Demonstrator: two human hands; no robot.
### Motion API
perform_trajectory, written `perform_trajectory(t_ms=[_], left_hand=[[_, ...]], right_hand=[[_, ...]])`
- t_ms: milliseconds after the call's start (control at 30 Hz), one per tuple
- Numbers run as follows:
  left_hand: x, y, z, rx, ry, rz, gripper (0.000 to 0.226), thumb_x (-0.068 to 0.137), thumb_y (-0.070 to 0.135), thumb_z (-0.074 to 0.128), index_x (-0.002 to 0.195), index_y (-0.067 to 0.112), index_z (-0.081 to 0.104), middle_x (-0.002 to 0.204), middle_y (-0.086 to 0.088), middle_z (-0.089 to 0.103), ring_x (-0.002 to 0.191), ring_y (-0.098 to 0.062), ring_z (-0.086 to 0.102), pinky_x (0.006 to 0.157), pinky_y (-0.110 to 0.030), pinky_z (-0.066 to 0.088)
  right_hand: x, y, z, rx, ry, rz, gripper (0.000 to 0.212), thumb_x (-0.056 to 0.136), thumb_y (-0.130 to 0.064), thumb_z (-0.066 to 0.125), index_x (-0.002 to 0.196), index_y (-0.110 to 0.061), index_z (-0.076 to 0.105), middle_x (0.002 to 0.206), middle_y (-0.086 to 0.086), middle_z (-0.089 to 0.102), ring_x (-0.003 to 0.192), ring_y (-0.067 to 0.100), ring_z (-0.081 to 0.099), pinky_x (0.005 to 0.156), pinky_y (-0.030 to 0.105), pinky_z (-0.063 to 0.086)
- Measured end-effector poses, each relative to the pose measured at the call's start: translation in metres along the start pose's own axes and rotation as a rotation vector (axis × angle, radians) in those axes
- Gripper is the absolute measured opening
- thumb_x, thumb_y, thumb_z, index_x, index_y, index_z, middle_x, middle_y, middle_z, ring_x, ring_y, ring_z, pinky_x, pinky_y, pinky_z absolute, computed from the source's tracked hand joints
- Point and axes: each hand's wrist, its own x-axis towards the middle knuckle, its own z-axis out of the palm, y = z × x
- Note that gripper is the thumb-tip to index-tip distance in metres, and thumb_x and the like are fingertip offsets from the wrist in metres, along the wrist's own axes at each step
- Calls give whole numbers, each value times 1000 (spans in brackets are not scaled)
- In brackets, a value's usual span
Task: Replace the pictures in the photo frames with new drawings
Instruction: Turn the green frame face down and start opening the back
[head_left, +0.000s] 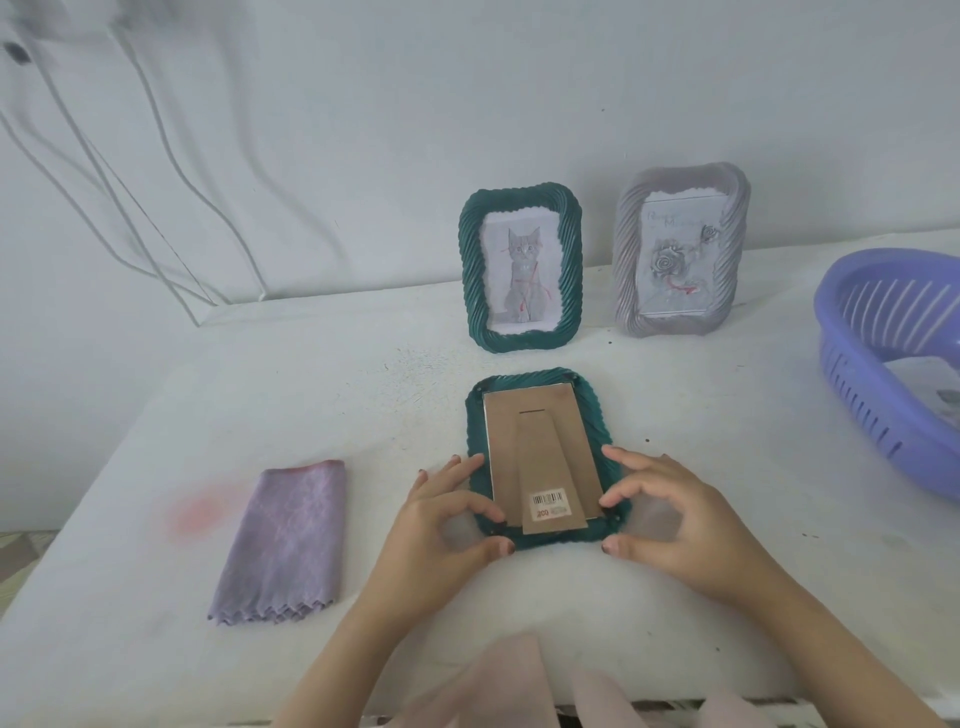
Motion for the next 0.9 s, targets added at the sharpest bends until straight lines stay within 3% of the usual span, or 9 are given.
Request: perform_trajectory(t_ms=[100, 200, 333, 467, 667, 767, 900], left_hand=[[1, 2, 1, -4, 2, -11, 30, 69, 29, 80, 88, 45, 63, 134, 30, 36, 131, 17, 18, 109, -8, -4], [1, 3, 0, -19, -13, -18, 27, 67, 33, 79, 86, 44, 64, 133, 29, 38, 135, 5, 24, 109, -8, -4], [2, 6, -3, -32, -49, -17, 24, 68, 32, 77, 84, 45, 65, 132, 28, 38, 135, -1, 26, 117, -32, 3], [3, 8, -4, -24, -67, -12, 26, 72, 23, 78, 79, 46, 66, 130, 30, 37, 134, -2, 24, 116, -36, 3], [2, 7, -3, 29, -100, 10, 24, 79, 22, 72, 73, 44, 65, 132, 31, 32, 137, -2, 17, 116, -30, -4], [2, 5, -1, 56, -108, 39, 20, 79, 25, 70, 70, 41, 64, 134, 24, 35, 137, 0, 17, 114, -27, -6], [3, 7, -1, 56, -97, 32, 21, 77, 20, 71, 66, 36, 64, 136, 11, 40, 132, 5, 23, 104, -8, -11]], right_hand=[[1, 2, 1, -23, -18, -2, 35, 56, -49, 72, 89, -41, 62, 131, -32, 40, 119, -18, 34, 104, 11, 13], [1, 5, 1, -76, -57, -19, 32, 59, -58, 62, 88, -45, 60, 134, -32, 36, 122, -9, 33, 102, 16, 18], [1, 9, 2, -109, -71, -45, 28, 63, -60, 58, 87, -46, 59, 136, -31, 33, 123, -10, 29, 100, 17, 18], [1, 9, 3, -112, -70, -49, 20, 67, -47, 66, 85, -43, 60, 135, -30, 33, 122, -10, 28, 105, 26, 18], [-1, 7, 4, -141, -82, -50, 11, 73, -39, 69, 81, -42, 62, 136, -28, 34, 126, 8, 34, 106, 28, 14], [-3, 5, 3, -124, -78, -53, 11, 74, -39, 69, 81, -40, 62, 133, -34, 31, 127, -9, 25, 111, 35, 14], [-3, 4, 3, -113, -84, -48, 15, 73, -35, 72, 82, -40, 61, 131, -35, 30, 125, -19, 20, 114, 37, 10]])
